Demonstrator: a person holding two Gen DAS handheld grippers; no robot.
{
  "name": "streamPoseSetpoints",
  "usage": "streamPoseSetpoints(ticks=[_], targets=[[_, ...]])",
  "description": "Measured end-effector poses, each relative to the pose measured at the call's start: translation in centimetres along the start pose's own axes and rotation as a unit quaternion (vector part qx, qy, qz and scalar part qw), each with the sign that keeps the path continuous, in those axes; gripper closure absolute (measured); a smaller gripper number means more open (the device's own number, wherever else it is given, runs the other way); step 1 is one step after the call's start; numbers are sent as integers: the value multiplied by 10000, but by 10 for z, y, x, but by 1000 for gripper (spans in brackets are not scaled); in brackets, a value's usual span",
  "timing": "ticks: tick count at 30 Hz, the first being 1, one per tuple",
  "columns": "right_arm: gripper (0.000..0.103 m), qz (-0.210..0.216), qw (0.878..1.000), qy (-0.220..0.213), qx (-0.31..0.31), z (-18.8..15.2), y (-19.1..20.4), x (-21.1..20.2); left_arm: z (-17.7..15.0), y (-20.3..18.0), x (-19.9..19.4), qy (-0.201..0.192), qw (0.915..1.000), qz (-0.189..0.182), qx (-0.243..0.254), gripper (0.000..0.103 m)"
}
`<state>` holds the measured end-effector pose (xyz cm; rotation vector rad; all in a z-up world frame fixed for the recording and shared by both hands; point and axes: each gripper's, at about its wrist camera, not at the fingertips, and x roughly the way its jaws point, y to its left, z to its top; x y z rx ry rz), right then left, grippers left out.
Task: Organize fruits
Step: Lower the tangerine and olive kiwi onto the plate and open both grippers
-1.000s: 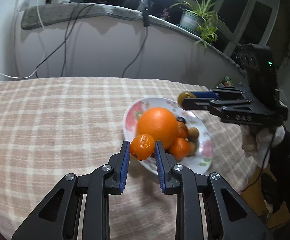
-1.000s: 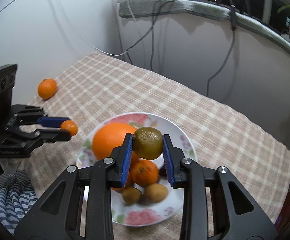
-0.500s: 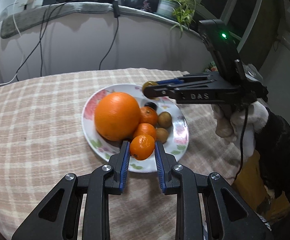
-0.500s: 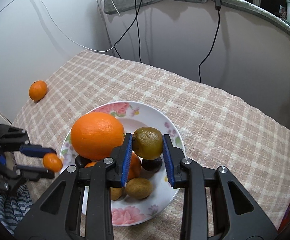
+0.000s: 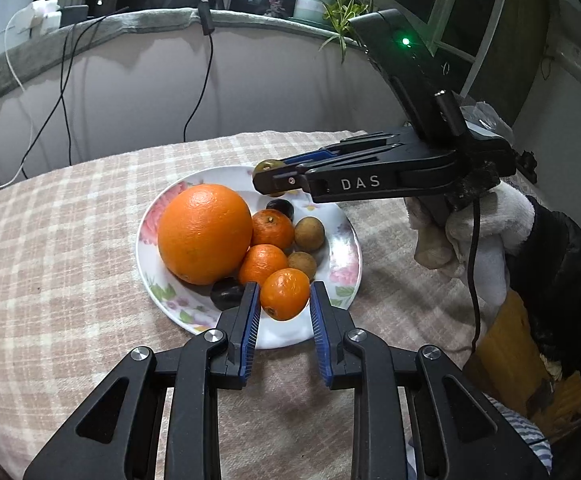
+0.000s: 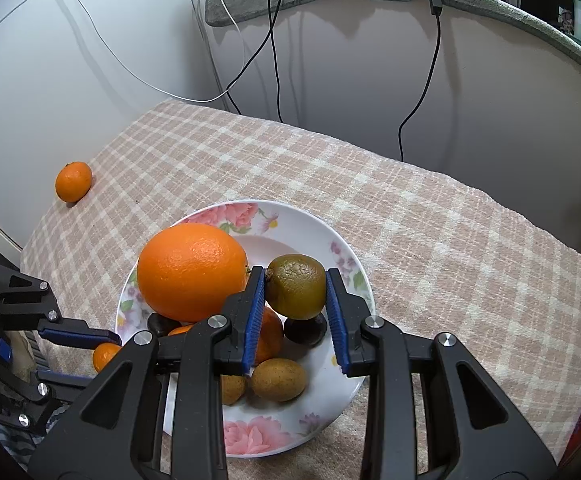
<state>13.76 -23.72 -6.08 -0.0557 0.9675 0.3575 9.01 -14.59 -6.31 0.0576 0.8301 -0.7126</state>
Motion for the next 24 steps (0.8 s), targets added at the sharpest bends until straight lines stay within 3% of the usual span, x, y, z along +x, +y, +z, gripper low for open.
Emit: streamPoseSetpoints(ticks=[24], targets=[[72, -48, 9999, 129, 8, 1, 6, 11, 0, -3, 4, 35, 10000, 40, 64, 79]])
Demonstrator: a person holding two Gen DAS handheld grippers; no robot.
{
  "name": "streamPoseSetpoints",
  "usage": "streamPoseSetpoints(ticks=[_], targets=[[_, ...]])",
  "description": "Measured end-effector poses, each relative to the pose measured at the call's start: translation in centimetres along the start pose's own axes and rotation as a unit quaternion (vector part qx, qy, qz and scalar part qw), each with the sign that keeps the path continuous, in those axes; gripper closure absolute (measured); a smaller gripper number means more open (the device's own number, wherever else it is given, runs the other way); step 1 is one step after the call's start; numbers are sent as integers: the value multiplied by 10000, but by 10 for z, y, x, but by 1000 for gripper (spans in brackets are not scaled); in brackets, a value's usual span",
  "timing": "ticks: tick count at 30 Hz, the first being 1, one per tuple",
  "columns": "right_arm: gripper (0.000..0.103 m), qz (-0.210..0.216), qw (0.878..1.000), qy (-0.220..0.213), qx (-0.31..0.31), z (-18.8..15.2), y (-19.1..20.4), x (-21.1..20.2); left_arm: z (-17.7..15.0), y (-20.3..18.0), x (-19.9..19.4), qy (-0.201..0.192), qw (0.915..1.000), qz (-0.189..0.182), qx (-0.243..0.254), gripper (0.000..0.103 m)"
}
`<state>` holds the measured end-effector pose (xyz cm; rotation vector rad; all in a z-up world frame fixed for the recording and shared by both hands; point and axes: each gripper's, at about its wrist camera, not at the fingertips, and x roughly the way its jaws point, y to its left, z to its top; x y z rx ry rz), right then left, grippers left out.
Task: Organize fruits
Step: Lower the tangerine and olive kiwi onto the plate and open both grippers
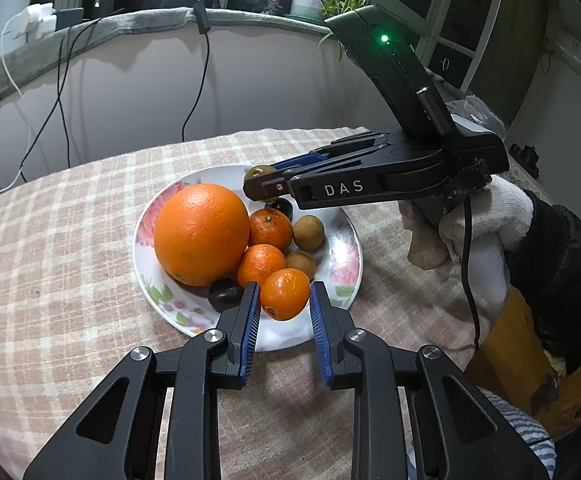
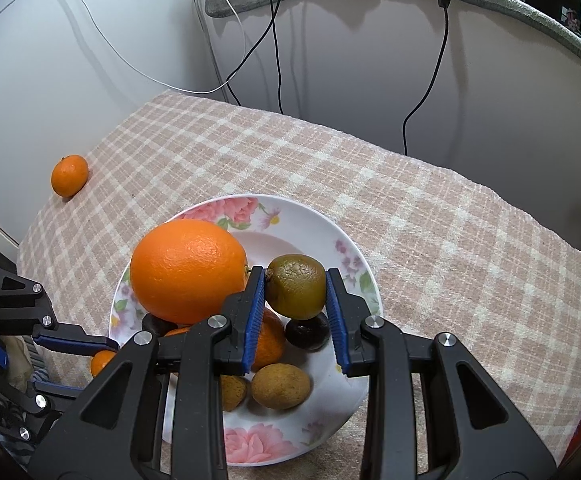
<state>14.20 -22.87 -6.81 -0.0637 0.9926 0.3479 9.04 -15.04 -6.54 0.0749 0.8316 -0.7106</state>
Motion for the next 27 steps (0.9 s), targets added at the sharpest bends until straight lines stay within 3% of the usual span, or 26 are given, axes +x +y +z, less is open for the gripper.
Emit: streamPoseSetpoints(ticks=[16, 17, 18, 20, 23, 26, 27], targets=[[69, -72, 10000, 3, 2, 0, 0, 0, -1, -1, -1, -6, 10000, 60, 25, 77], [67, -77, 10000, -4, 4, 0, 0, 0, -1, -2, -1, -11, 10000, 62, 31, 71], [56, -102, 9999, -37, -2, 0, 1, -2, -1, -2, -2, -20, 10000, 63, 36, 67], [44, -130, 9999, -101, -19, 0, 0, -4, -1, -3, -3, -30, 10000, 57, 62, 65], [42, -119, 9998, -123, -32, 0, 2, -7, 0, -4, -4, -35, 9999, 75, 81, 51], [40, -122, 9998, -121, -36, 1, 2, -6, 0, -5, -5, -59, 9999, 65, 76, 44], [39, -120, 9998, -126, -33, 1, 3, -7, -1, -6, -6, -70, 9999, 91, 82, 36]])
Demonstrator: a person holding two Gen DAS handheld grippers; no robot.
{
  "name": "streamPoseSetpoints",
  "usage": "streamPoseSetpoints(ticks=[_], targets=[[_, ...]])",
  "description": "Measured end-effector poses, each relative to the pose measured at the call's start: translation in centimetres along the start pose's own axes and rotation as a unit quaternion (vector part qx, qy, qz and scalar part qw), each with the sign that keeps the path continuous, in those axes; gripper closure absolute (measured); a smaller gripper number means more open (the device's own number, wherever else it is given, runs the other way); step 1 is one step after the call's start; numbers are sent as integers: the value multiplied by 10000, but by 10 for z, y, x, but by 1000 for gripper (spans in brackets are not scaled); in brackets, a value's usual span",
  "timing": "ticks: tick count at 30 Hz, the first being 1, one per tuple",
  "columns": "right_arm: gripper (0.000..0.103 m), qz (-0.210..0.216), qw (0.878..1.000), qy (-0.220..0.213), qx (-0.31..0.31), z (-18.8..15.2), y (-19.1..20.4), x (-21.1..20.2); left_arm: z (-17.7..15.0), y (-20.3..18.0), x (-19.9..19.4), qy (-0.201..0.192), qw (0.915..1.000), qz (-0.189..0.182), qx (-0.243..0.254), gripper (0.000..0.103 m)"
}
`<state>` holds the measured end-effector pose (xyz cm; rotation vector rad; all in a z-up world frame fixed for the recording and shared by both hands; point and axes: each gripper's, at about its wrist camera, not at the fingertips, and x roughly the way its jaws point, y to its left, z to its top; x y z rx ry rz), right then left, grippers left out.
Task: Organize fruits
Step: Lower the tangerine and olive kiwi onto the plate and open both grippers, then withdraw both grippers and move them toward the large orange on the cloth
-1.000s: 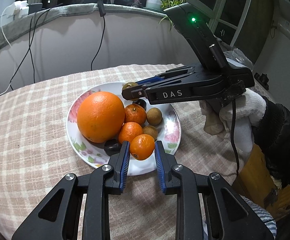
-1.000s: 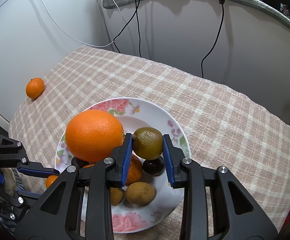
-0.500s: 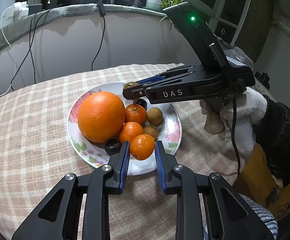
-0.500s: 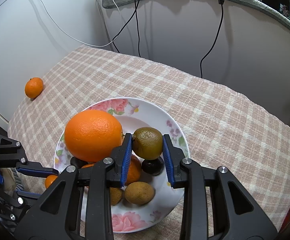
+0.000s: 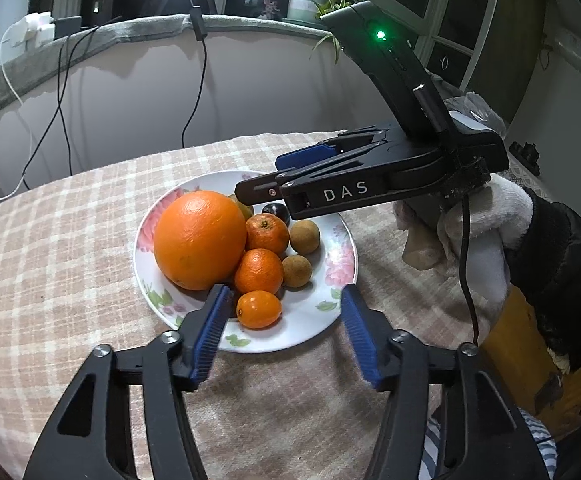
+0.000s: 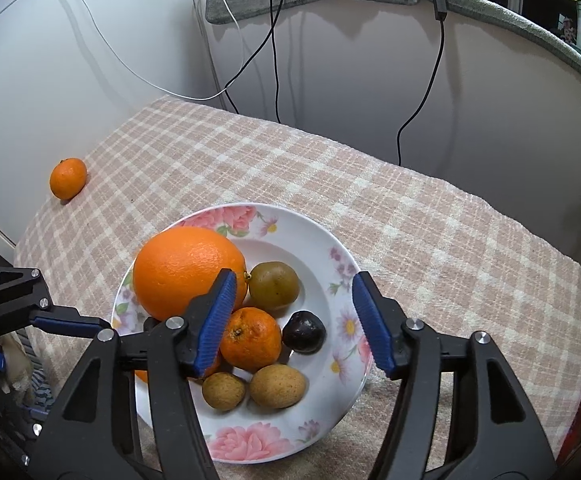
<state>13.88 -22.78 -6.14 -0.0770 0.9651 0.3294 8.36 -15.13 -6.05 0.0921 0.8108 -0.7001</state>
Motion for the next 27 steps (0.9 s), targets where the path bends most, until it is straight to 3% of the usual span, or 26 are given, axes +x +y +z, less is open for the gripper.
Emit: streamPoseSetpoints(ticks=[2, 4, 6, 27], targets=[[37, 16, 10000, -4, 5, 0, 0, -1, 0, 0, -1, -19, 10000, 88, -6, 28], [21, -14, 10000, -16, 14, -1, 0, -2, 0, 1, -1, -11, 9999, 149, -32, 27], [17, -46, 10000, -60, -5, -1, 0, -5, 1, 3, -1, 1, 9997, 229, -74, 24], [17, -47, 9994, -297, 194, 6, 9, -20, -1, 24, -24, -284, 9970, 700, -197, 23]])
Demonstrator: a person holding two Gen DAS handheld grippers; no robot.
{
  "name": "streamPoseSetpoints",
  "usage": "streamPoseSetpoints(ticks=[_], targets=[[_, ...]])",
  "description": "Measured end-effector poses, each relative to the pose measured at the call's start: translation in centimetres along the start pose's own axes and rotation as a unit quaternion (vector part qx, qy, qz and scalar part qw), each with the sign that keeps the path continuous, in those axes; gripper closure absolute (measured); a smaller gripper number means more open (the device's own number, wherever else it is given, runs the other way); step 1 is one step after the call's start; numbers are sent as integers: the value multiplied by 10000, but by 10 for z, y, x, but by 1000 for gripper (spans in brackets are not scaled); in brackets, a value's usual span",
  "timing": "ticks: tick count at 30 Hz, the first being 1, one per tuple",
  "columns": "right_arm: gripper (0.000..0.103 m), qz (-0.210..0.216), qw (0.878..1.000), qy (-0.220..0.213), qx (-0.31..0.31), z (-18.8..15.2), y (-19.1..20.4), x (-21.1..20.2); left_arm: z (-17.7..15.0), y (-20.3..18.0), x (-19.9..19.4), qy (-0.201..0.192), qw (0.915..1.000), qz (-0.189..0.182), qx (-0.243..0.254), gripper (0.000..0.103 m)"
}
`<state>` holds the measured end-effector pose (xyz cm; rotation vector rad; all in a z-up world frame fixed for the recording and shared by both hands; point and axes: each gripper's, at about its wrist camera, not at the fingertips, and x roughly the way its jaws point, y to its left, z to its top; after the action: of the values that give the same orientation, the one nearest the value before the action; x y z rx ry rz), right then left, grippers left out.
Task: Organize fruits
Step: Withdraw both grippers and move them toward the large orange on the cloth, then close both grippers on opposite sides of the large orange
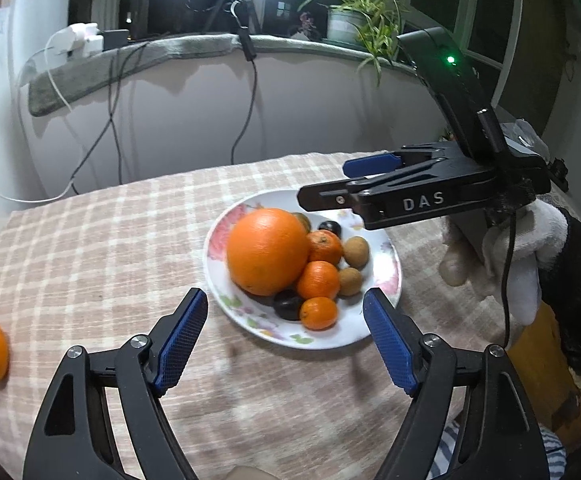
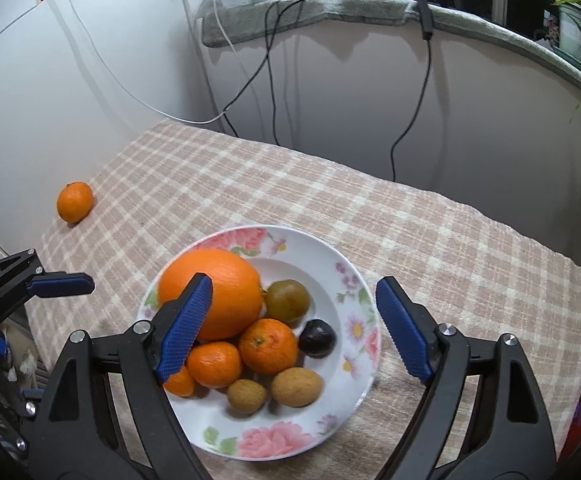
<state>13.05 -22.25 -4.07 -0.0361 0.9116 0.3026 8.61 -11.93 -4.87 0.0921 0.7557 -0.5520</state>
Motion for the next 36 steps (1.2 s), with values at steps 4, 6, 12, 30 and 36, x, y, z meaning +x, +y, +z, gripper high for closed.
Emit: streamPoseSetpoints(ticks=[4, 6, 12, 30, 36], targets=[[17, 16, 10000, 27, -31, 7, 10, 2, -3, 12, -8, -77, 9998, 151, -77, 23], [17, 13, 10000, 45, -79, 10, 16, 4, -4, 19, -11, -103, 9996, 215, -128, 23], [15, 59, 9997, 25, -253, 21, 39, 8, -11, 45, -23, -191, 9981, 498, -306, 23], [14, 802, 9953, -95, -529, 57, 122, 44, -49, 147, -65, -540, 9815, 1348, -1248, 23], [14, 1093, 9918, -33, -655, 68, 158, 63, -70, 176, -85, -706, 9719, 1639, -1537, 23]])
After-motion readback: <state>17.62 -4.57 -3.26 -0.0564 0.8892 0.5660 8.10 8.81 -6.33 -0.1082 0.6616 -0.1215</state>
